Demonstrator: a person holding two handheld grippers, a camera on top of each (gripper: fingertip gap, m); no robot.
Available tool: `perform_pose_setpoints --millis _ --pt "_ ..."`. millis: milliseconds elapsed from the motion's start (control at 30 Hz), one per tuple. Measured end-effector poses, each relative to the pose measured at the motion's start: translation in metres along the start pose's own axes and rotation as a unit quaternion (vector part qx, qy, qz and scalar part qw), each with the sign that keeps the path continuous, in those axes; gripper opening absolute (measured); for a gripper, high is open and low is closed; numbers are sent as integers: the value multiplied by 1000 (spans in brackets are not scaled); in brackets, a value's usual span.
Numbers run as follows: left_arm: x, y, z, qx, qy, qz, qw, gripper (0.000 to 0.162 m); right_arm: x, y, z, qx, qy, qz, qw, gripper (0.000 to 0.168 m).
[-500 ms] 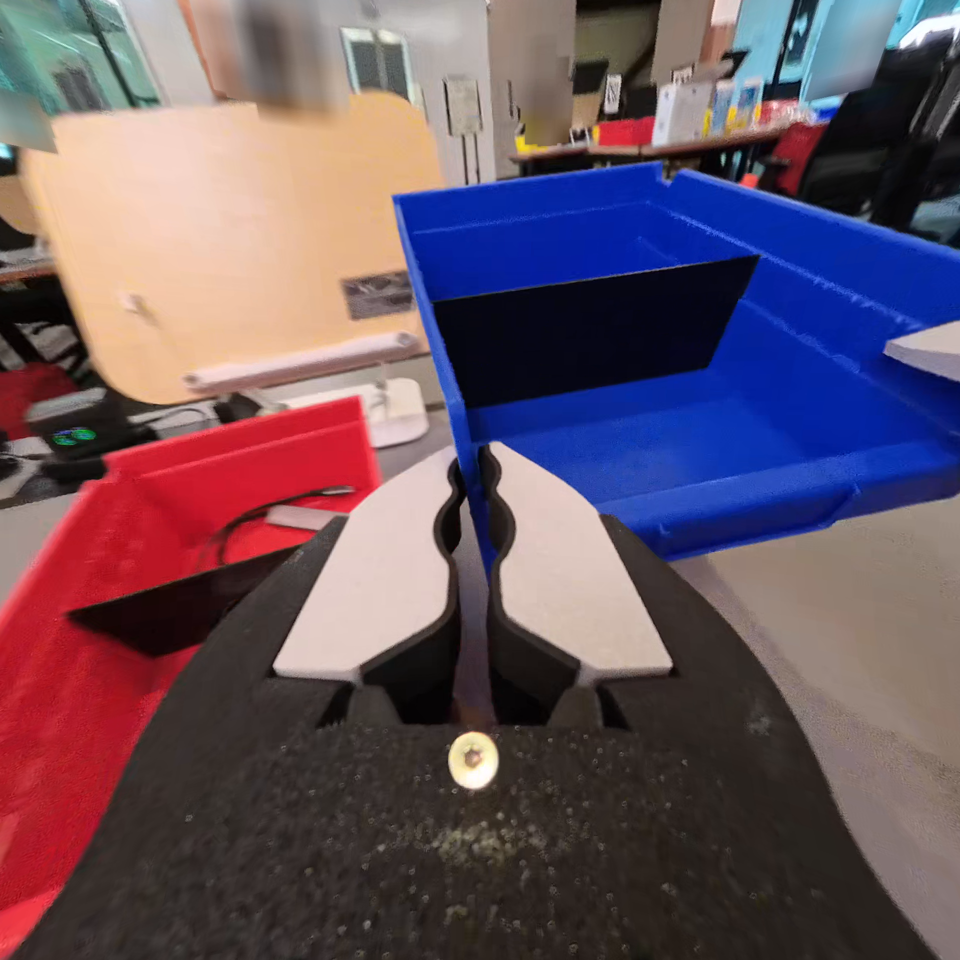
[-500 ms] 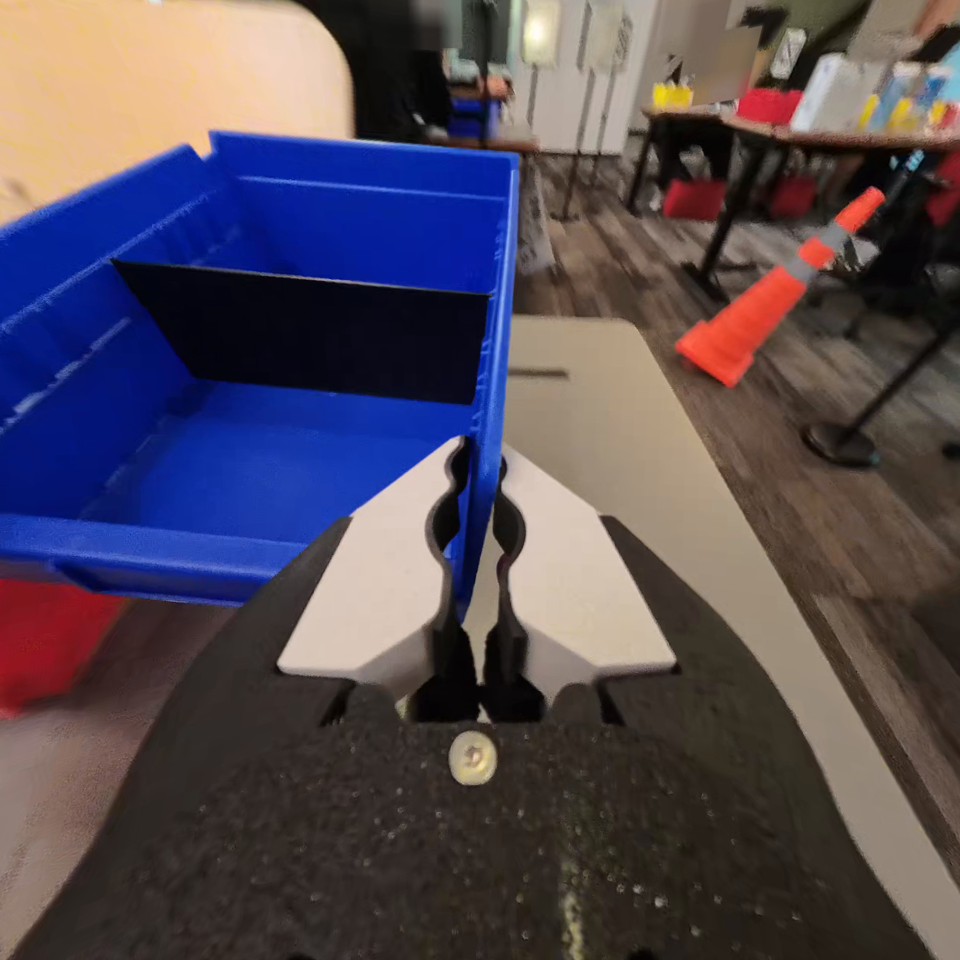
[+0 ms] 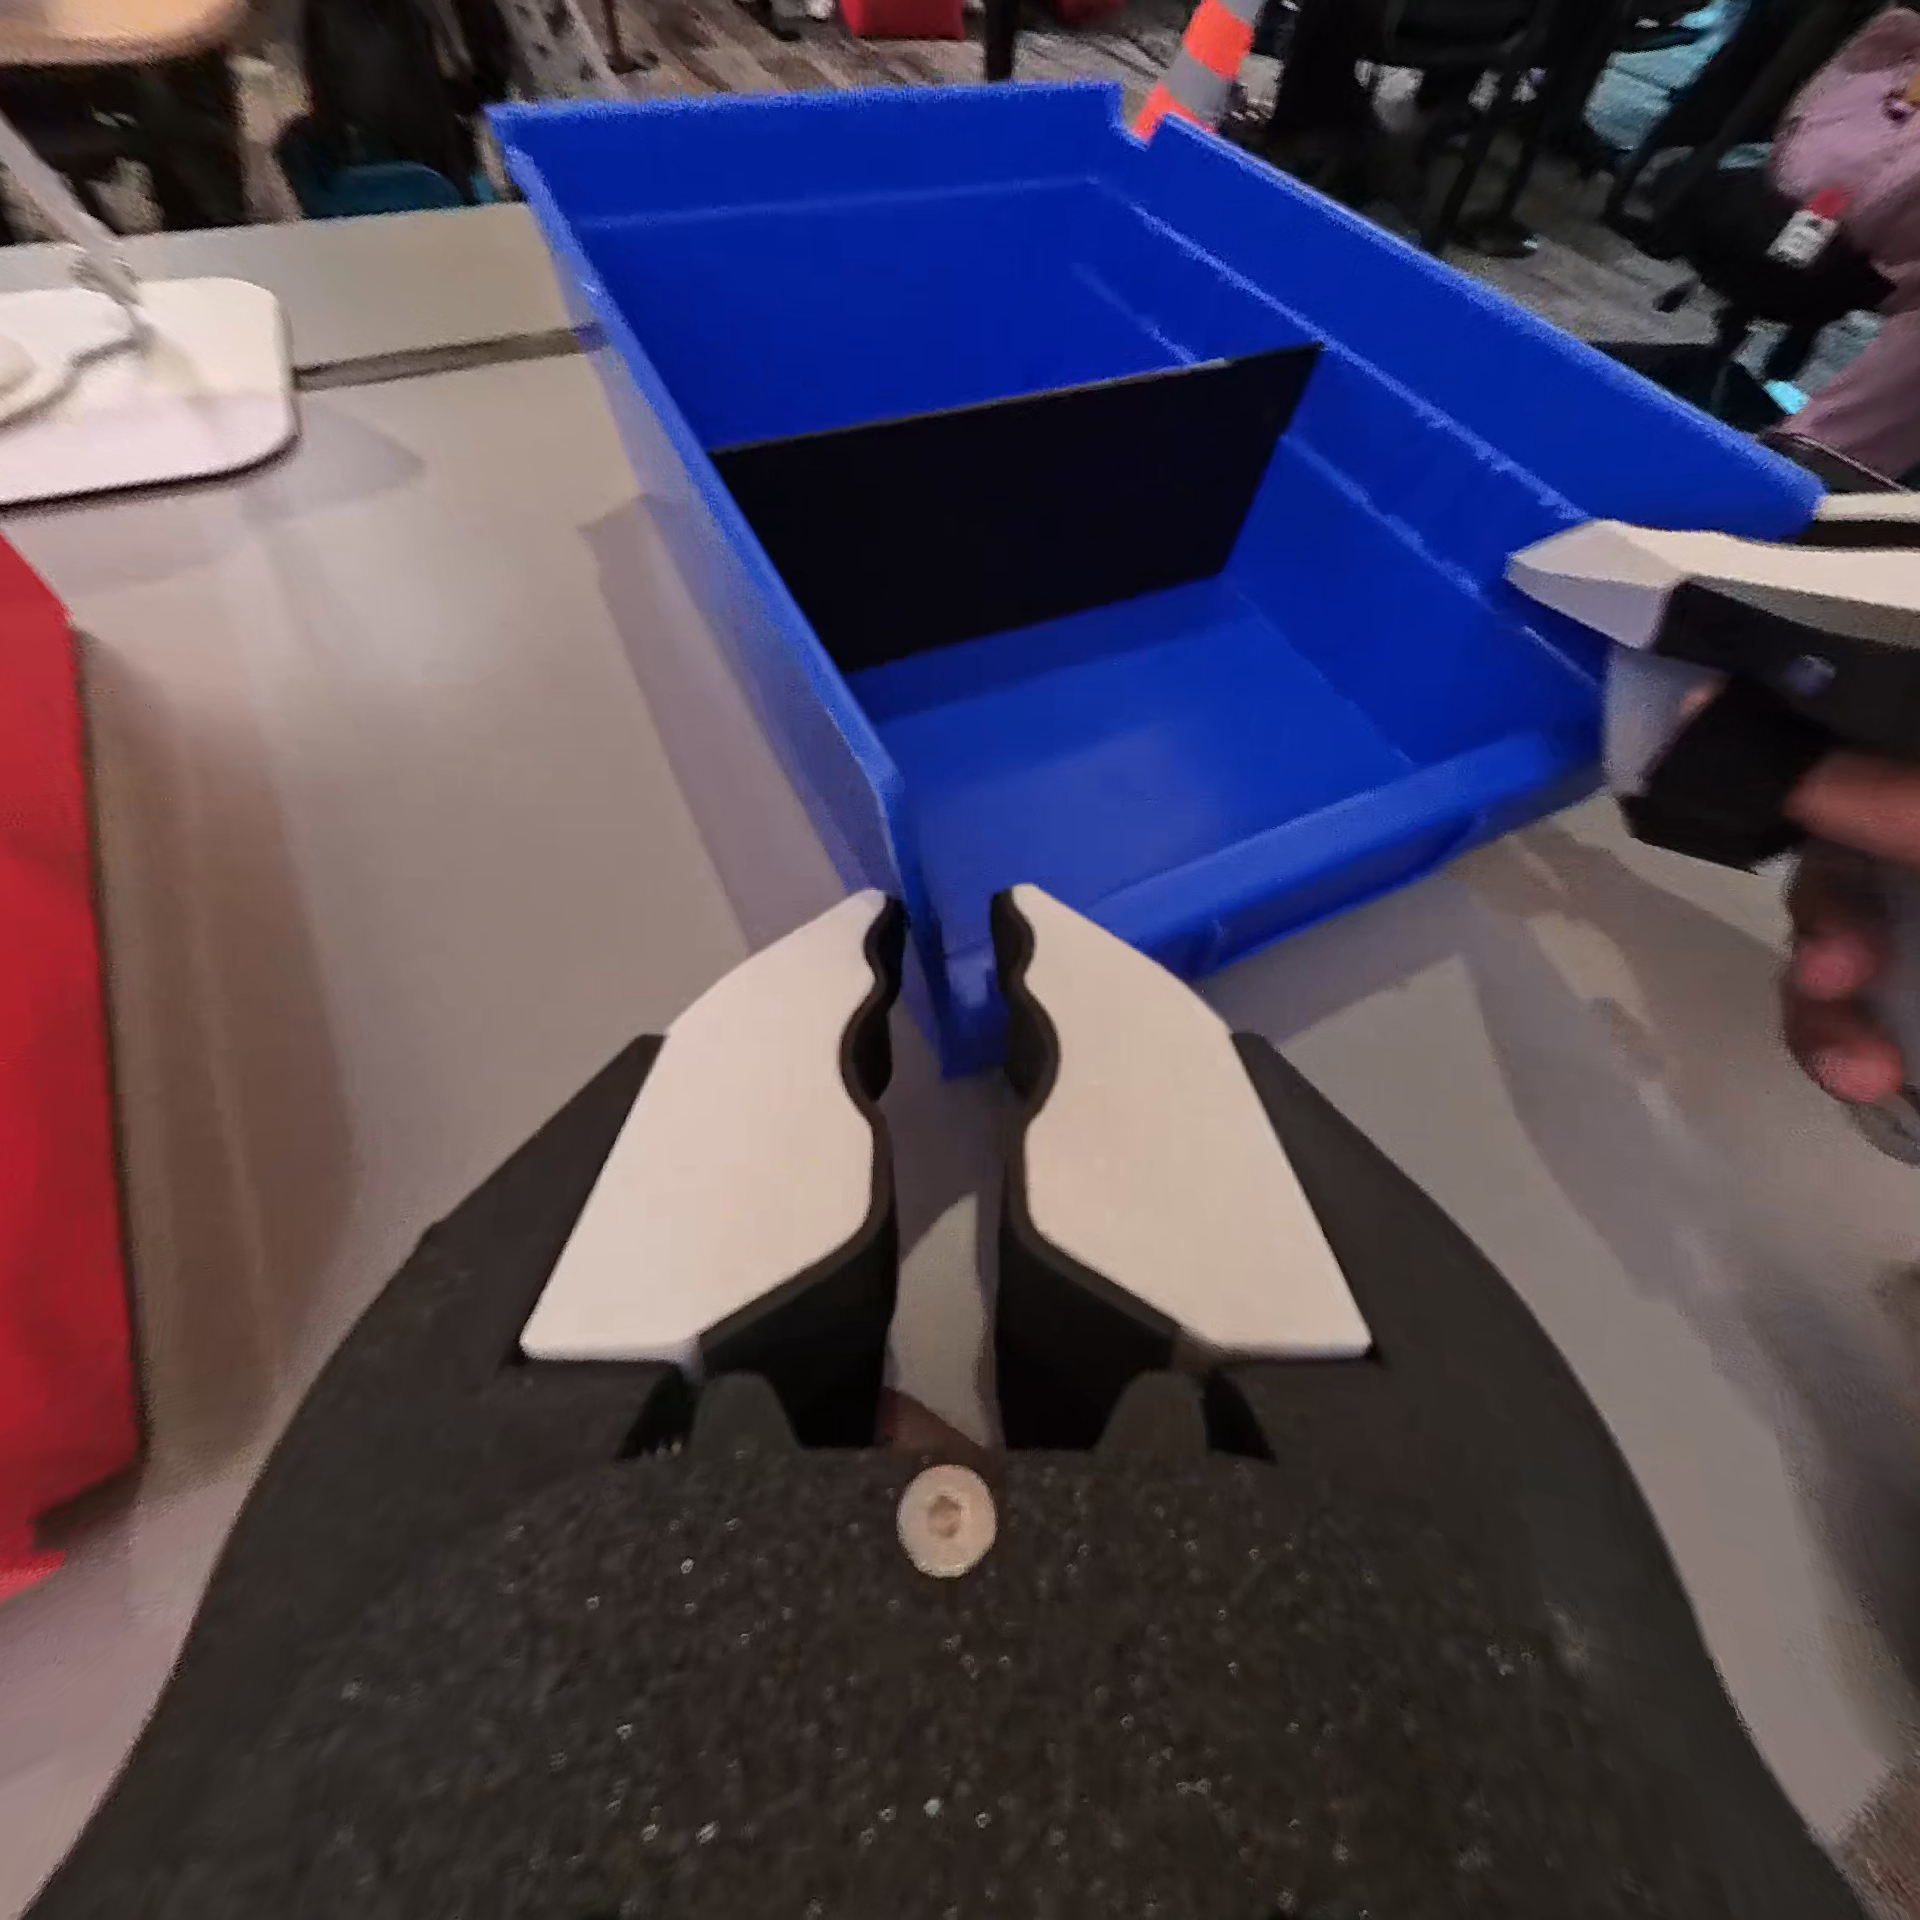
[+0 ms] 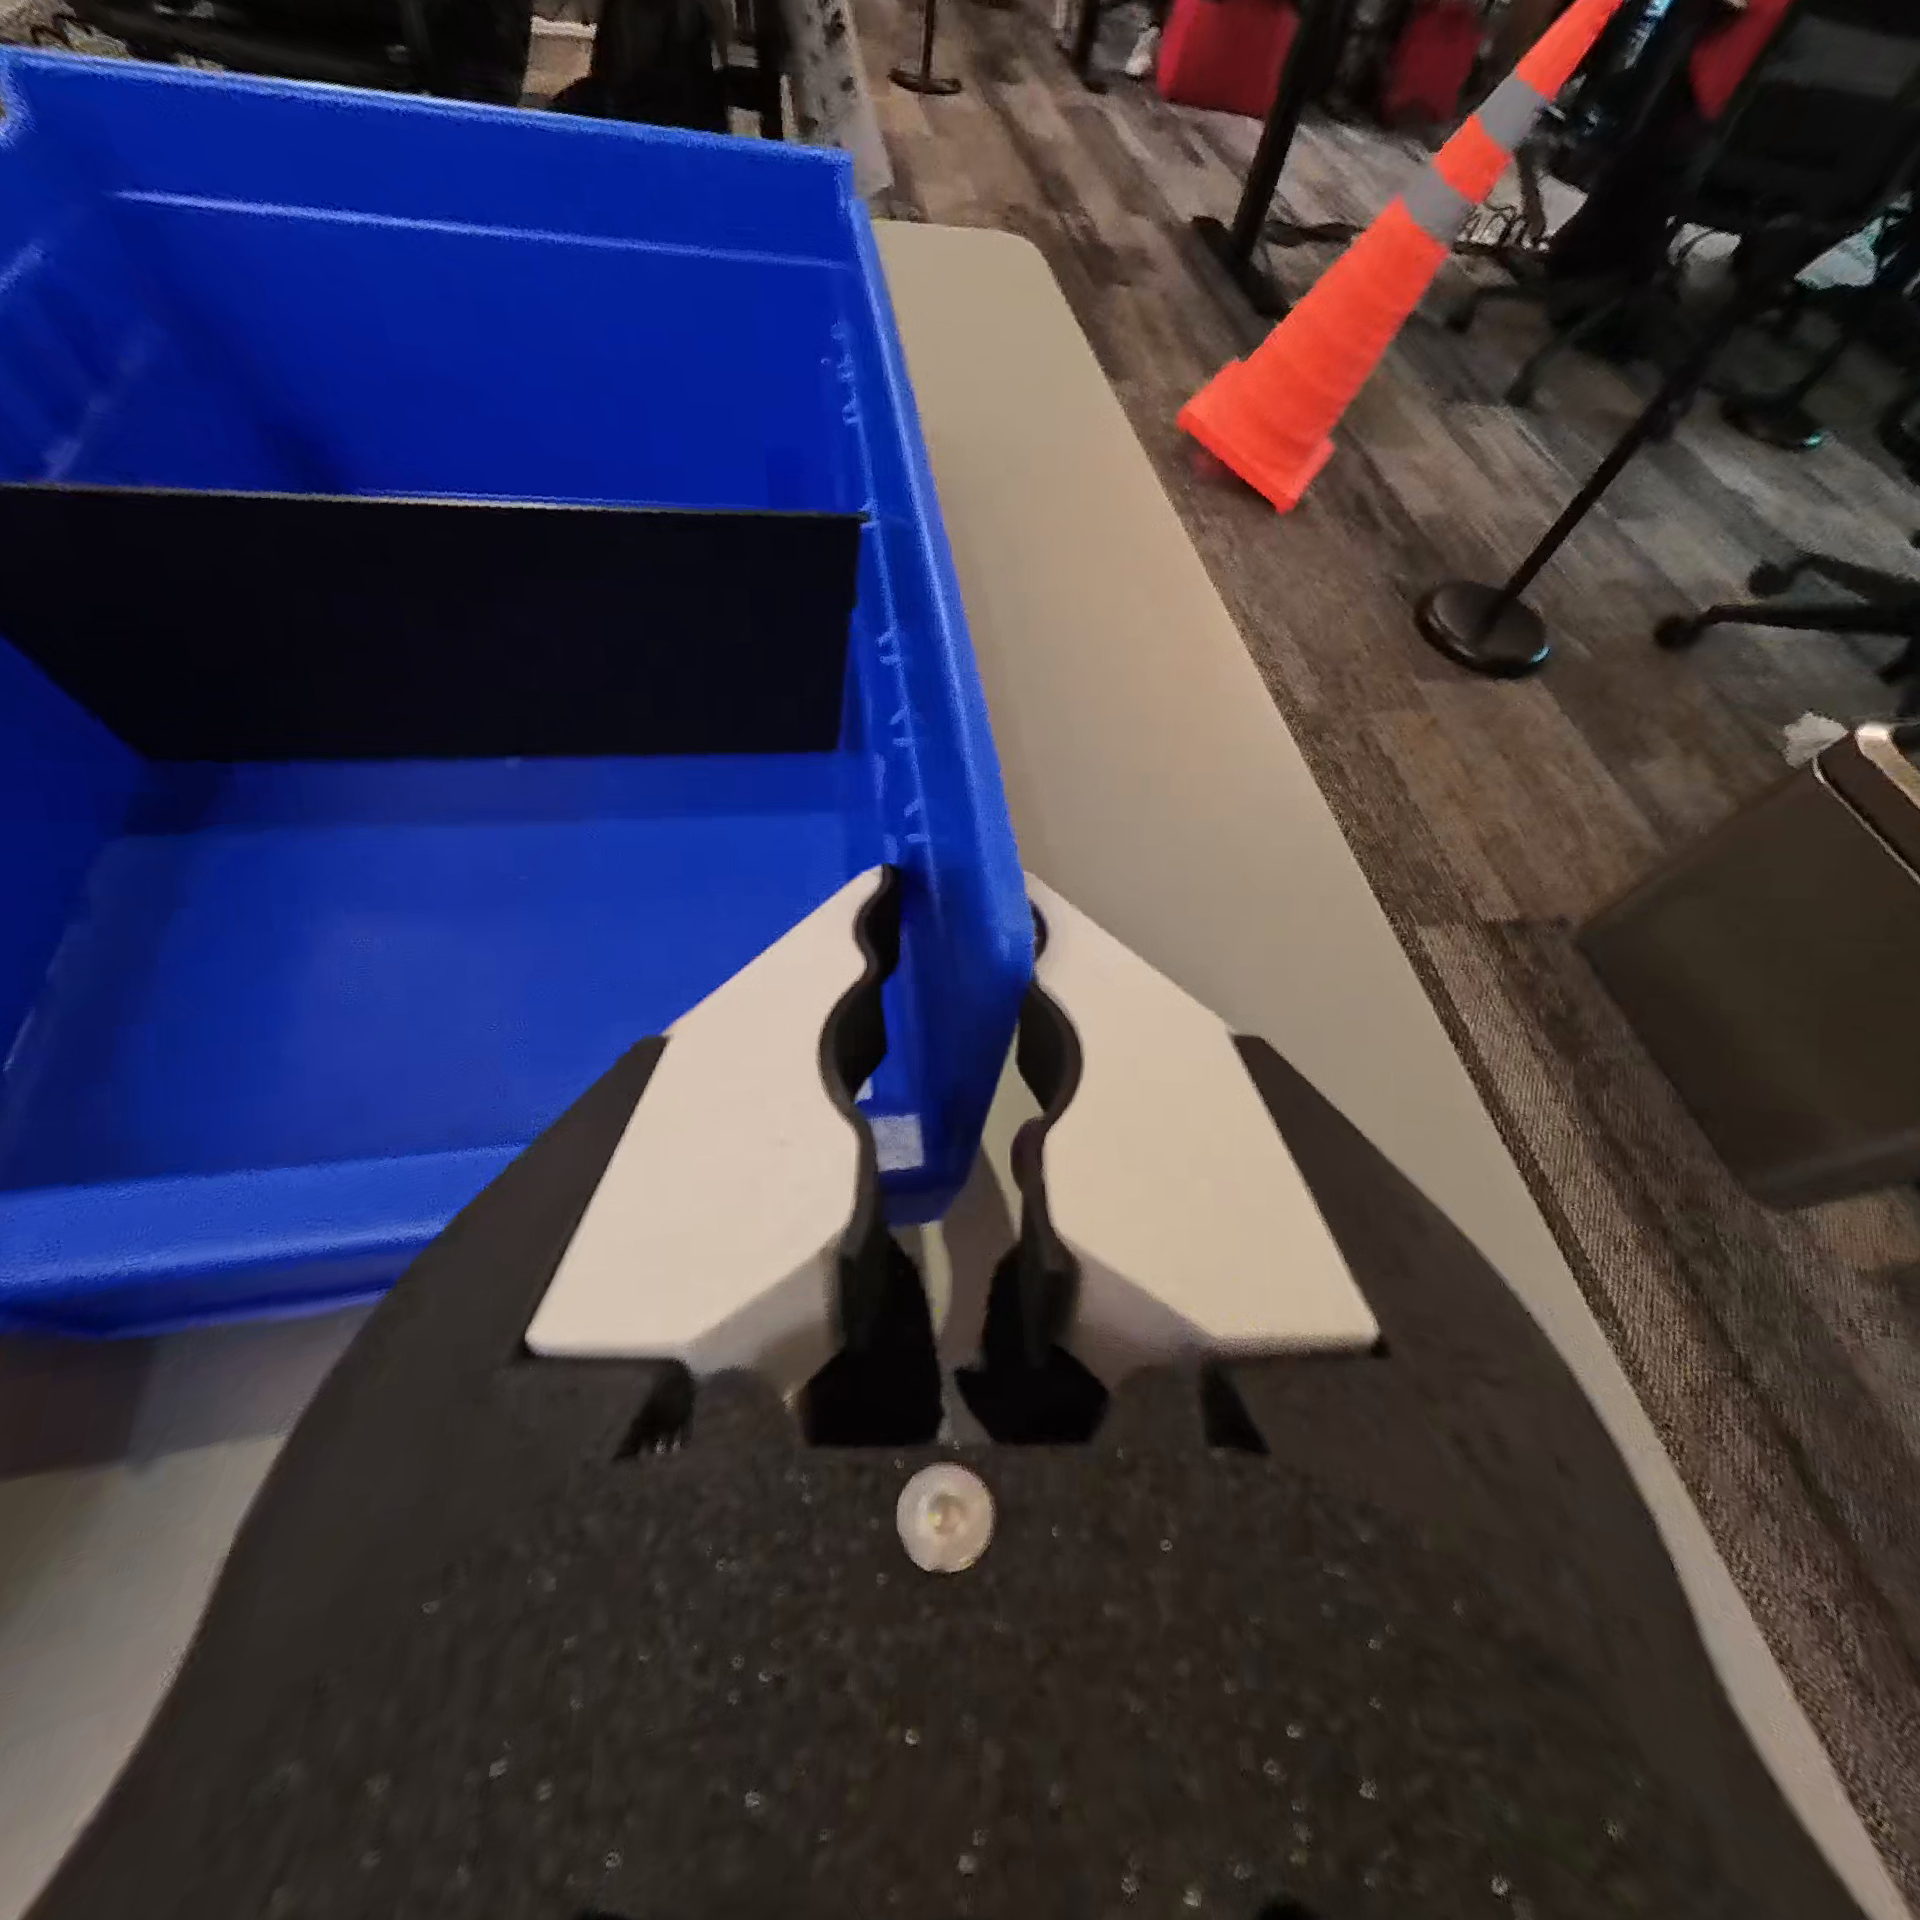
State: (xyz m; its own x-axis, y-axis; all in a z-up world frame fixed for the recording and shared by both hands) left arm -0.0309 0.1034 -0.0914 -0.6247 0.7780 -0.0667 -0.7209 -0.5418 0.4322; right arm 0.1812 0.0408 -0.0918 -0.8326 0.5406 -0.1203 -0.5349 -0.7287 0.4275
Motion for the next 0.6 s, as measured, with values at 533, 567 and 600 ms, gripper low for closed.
perform_pose_setpoints --millis 533,567,600 --pt "247 167 -26 -44 -47 154 986 53 145 117 86 -205 23 170 964 36" --pt "259 166 -29 -45 -36 147 987 49 181 119 78 -192 24 239 952 37" --pt "264 165 -31 -58 -40 124 990 39 213 117 67 -168 13 284 944 40"
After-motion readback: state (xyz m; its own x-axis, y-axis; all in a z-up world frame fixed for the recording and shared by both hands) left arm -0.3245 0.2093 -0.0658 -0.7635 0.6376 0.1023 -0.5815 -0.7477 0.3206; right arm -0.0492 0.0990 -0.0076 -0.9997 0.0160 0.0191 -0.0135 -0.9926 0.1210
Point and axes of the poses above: each gripper's, where its closed fingertips meet, y back along the fingers, z out of its top, x = y × z across the jaws, the point moved 9 cm from there along y, back along the fingers
